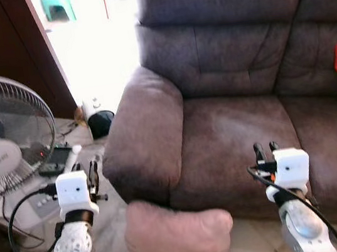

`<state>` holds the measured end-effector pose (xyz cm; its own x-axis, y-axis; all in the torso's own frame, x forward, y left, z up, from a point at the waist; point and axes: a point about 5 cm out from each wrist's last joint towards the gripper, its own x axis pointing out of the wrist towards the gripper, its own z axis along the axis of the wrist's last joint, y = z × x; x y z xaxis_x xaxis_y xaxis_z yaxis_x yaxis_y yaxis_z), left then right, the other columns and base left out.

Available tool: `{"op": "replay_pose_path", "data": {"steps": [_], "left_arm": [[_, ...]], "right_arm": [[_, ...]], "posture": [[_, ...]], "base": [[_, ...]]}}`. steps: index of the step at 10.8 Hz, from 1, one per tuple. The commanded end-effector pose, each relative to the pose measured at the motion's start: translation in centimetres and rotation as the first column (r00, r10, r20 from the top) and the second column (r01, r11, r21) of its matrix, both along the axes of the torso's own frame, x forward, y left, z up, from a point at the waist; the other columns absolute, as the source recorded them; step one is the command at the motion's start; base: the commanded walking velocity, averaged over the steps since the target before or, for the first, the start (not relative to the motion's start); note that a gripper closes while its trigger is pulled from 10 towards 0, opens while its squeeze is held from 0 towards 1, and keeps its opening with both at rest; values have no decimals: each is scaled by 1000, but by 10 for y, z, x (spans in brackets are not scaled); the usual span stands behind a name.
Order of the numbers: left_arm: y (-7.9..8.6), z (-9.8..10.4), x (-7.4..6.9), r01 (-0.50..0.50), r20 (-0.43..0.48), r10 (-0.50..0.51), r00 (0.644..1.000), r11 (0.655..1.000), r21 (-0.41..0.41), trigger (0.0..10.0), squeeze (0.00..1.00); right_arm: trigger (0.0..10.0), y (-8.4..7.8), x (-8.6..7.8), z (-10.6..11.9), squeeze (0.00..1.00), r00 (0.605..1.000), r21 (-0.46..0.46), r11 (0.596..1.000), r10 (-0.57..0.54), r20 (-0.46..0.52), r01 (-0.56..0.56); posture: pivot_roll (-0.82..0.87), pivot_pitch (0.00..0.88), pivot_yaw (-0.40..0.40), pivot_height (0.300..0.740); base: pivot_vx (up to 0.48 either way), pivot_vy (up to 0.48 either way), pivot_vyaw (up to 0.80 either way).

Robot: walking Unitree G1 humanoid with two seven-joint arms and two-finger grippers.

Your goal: Move the pillow to the sofa from floor

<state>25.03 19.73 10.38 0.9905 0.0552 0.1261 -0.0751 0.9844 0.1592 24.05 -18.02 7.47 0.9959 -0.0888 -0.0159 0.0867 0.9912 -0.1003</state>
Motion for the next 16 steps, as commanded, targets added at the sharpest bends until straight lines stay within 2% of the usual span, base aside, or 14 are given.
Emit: {"op": "replay_pose_path", "data": {"steps": [1,13,16], "left_arm": [[-3,-2,0,19,-20,-19,1000,1000,16,10000,0],[-5,-4,1,42,-35,-42,999,999,9,10000,0],[-6,-4,1,48,-36,-47,998,999,9,10000,0]], "right_arm": [[10000,-1,-2,-3,0,1000,7,1000,-3,-17,3],[10000,-3,1,-5,0,999,8,1000,-14,-29,14],[10000,-2,0,-7,0,999,6,1000,-12,-42,12]], "posture": [[74,67,-49,642],[74,55,-48,642],[77,61,-49,613]], "base": [[0,0,0],[0,0,0],[0,0,0]]}}
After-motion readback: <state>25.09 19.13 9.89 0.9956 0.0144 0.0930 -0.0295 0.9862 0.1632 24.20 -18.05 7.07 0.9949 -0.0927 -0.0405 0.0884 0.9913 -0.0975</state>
